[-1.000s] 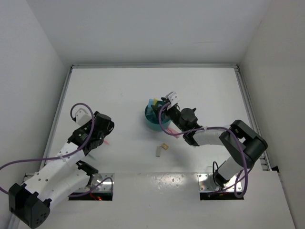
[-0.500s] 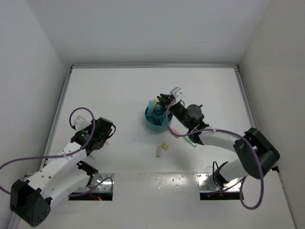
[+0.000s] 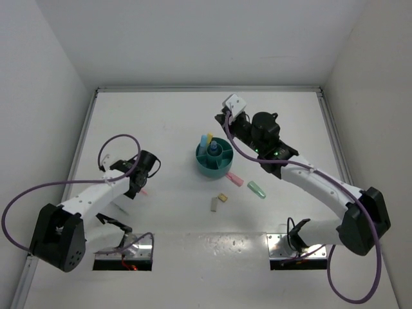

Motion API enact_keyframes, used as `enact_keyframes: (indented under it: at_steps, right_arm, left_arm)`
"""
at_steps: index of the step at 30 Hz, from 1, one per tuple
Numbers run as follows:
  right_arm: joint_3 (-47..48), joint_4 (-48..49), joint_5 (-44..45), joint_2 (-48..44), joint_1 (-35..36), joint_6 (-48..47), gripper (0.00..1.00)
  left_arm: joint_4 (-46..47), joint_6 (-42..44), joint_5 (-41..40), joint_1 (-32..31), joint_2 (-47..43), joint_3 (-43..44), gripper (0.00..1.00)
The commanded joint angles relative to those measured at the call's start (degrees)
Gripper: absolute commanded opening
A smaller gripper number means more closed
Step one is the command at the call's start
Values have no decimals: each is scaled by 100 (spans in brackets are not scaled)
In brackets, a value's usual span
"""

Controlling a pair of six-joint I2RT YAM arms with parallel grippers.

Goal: Sort the stationery into containers
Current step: Pick up the pen from the center of the board.

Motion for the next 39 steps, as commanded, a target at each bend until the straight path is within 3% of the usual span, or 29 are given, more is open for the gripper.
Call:
enact_keyframes:
  at_steps: [1, 5, 10, 18, 23, 39]
  right_arm:
    - [-299, -200, -141, -257, -37, -187, 5]
    - [-352, -199, -141, -319, -89, -239, 5]
    - [-405, -146, -141, -433, -89, -187, 6]
    - [-467, -85, -141, -434, -89, -134, 6]
    - [-519, -23, -88, -486, -89, -134, 6]
    - [-625, 144, 70, -592, -89, -28, 6]
  left_arm:
    - [229, 290, -28, 381, 173, 282, 59]
    - [607, 782, 490, 856, 542, 405, 50]
    - [968, 1029, 903, 1041, 1000, 405, 50]
    - [1206, 1231, 957, 1348, 1325, 353, 50]
    - [1320, 1293, 1009, 1454, 1448, 291, 45]
    - [1381, 1522, 1010, 1507, 1897, 291, 40]
